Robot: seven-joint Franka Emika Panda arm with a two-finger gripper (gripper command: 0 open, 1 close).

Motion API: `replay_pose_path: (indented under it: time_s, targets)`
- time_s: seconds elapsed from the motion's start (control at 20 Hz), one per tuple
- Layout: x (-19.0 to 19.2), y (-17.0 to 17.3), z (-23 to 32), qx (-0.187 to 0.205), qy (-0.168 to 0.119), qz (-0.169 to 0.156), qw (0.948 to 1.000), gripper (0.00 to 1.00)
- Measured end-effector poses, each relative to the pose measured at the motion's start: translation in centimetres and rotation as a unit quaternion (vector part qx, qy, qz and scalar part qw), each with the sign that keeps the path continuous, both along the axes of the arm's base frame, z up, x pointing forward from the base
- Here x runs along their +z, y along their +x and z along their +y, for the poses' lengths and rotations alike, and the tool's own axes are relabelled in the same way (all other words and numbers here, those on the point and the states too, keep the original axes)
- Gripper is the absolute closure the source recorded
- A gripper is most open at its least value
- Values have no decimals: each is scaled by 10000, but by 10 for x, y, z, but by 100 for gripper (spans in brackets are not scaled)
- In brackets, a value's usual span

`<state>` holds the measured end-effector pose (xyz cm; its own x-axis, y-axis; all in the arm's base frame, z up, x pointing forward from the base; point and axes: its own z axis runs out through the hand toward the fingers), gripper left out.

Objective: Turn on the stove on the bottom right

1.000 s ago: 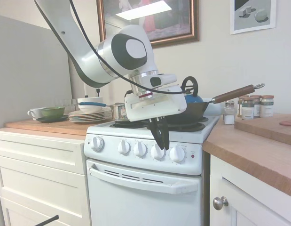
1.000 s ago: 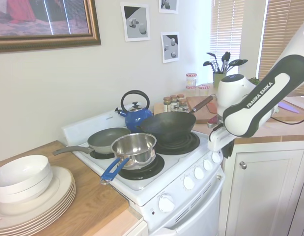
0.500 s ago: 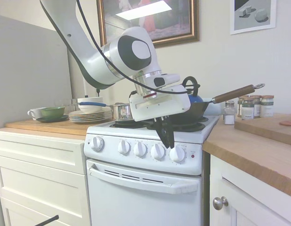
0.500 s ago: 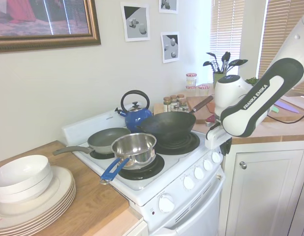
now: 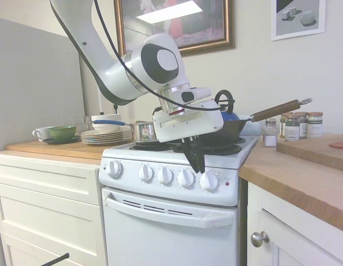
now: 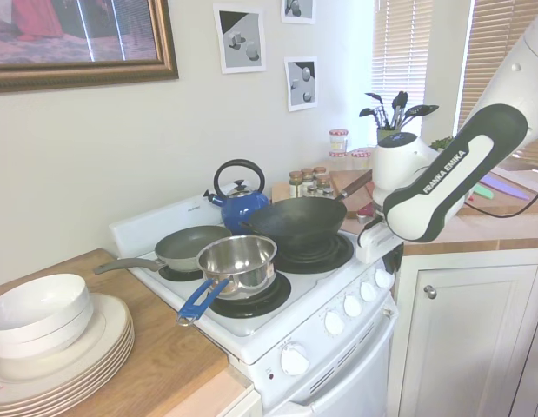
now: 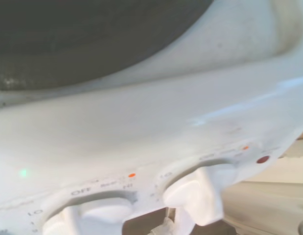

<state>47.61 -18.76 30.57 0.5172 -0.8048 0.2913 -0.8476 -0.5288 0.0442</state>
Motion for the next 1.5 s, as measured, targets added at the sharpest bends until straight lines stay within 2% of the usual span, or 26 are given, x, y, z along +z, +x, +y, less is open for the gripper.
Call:
replay_pose_path:
  time_s: [1.05,1.5]
  targets:
    - [4,10,-18,-243,23,-119,9996,100]
    - [-22,25,-28,-286,-3,29,9996,100]
